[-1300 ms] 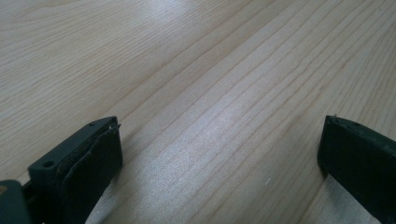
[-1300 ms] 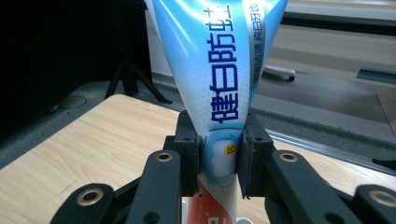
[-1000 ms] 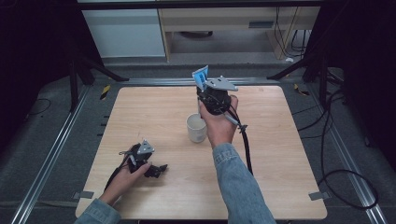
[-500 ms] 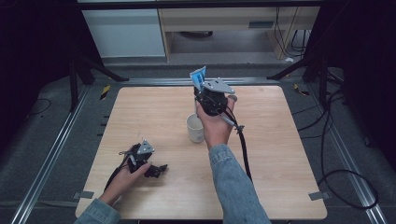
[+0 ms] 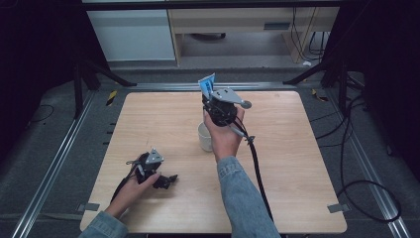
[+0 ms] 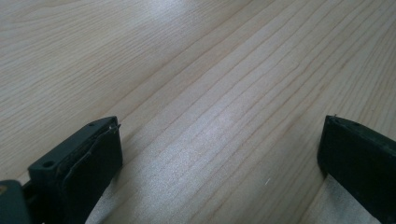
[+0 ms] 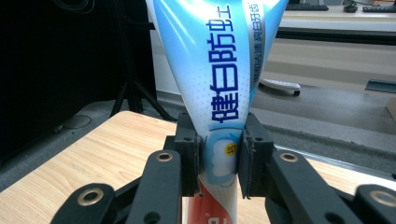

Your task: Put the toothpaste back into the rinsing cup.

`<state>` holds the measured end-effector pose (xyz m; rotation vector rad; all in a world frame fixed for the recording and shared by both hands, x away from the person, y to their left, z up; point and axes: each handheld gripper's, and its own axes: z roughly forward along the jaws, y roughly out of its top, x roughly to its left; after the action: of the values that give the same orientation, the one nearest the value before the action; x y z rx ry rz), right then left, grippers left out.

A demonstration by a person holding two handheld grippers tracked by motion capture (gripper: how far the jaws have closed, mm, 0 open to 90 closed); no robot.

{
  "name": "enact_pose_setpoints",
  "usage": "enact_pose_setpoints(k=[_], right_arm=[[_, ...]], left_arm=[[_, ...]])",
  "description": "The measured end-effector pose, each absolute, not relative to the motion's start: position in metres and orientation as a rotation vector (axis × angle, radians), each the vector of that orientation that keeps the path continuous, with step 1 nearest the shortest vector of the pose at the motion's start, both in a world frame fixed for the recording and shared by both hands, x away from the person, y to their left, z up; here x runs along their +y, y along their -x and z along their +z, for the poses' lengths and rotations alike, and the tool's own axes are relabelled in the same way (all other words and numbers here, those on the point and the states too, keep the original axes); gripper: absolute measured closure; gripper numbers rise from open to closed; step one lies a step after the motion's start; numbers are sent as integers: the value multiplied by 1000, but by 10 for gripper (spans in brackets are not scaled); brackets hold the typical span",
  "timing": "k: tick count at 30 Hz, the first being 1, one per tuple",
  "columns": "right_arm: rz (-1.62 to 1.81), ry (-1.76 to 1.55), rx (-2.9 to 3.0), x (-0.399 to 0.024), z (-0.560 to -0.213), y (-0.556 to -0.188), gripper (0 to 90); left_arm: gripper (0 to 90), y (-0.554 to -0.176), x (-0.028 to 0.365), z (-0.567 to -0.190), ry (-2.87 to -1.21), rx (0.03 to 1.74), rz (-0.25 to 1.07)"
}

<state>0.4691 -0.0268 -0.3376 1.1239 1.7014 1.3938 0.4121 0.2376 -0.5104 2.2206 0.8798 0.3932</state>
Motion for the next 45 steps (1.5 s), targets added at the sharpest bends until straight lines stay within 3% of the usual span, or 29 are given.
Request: enact_pose_setpoints(k=[45], right_arm=[[1355,-1227,1736,-25,-401,-478,727]], left_arm=[[0,-412,238,-510,-2223,879,392]])
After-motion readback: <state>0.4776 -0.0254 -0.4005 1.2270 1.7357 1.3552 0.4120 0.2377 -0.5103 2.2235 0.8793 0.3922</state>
